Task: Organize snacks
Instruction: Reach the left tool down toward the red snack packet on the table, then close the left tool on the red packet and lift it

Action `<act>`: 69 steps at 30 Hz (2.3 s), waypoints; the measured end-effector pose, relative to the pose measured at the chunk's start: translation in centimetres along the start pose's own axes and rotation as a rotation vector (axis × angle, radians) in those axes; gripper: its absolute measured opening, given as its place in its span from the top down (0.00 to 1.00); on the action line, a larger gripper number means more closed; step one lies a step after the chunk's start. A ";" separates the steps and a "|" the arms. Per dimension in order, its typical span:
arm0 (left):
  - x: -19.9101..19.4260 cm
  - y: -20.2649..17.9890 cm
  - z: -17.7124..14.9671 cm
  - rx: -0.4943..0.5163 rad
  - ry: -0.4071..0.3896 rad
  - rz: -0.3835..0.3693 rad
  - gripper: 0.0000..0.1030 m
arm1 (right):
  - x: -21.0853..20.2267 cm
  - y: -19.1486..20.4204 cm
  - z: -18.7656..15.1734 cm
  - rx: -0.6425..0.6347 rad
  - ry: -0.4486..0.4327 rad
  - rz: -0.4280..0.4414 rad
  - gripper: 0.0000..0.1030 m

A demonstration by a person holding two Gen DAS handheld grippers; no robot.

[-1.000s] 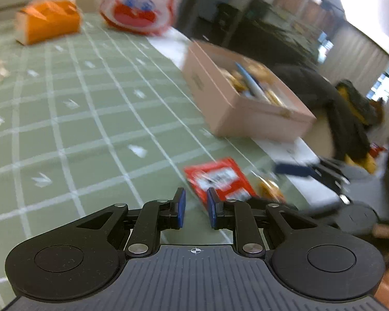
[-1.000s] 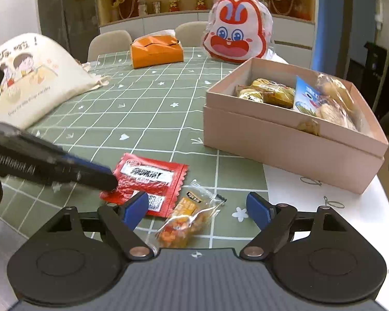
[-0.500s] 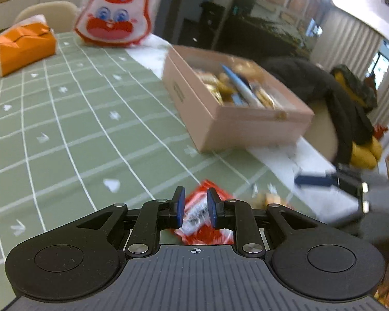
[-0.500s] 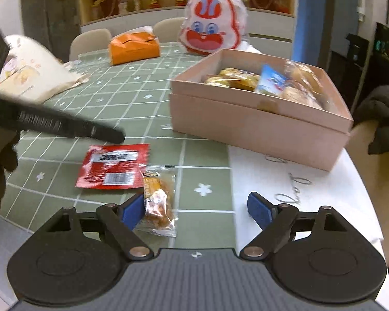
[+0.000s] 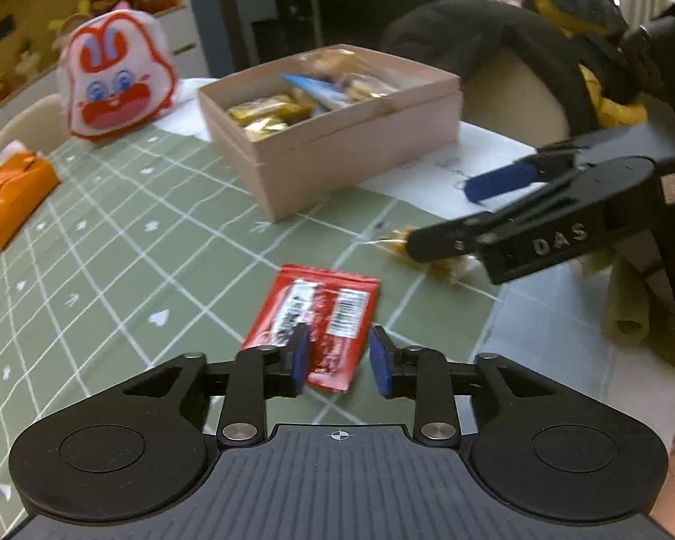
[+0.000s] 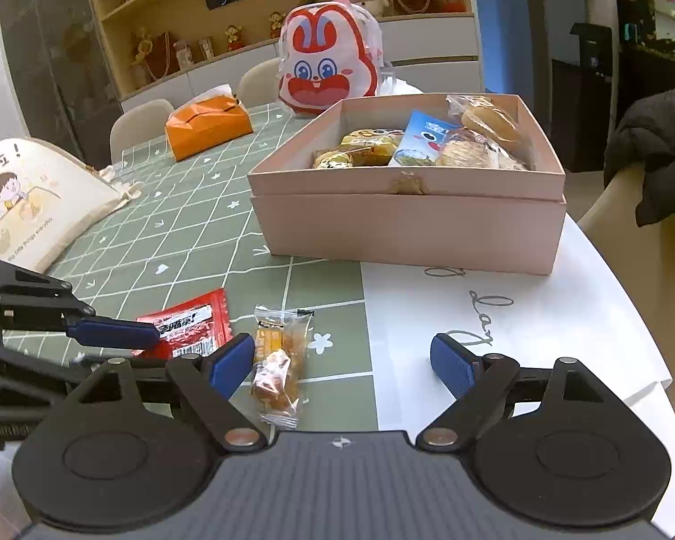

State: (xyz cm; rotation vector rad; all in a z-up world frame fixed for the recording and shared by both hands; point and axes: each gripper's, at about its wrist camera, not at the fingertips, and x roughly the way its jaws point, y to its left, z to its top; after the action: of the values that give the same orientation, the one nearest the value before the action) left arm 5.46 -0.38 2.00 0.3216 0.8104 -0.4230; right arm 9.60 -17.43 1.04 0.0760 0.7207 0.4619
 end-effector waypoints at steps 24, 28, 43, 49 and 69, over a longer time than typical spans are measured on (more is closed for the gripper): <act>2.4 3.7 1.7 -0.079 0.033 -0.014 0.37 | -0.2 -0.6 0.0 0.053 -0.013 0.027 0.16; 2.6 4.6 1.6 -0.116 0.018 -0.029 0.37 | -0.2 -0.6 0.0 0.053 -0.013 0.027 0.16; 1.5 3.3 -0.7 -0.166 -0.076 0.008 0.38 | -0.2 -0.6 0.0 0.055 -0.014 0.028 0.14; 0.4 3.3 -1.4 -0.224 -0.101 0.000 0.49 | 0.0 -0.4 0.1 0.040 -0.008 0.031 0.12; -5.5 4.4 -2.1 -0.310 -0.272 0.043 0.89 | 0.5 0.1 0.2 -0.017 0.015 0.009 0.08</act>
State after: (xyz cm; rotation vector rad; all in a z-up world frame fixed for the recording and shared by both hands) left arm 2.84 5.68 5.26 -0.0078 0.5901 -0.2868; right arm 9.99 -17.09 0.95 0.0602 0.7311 0.4773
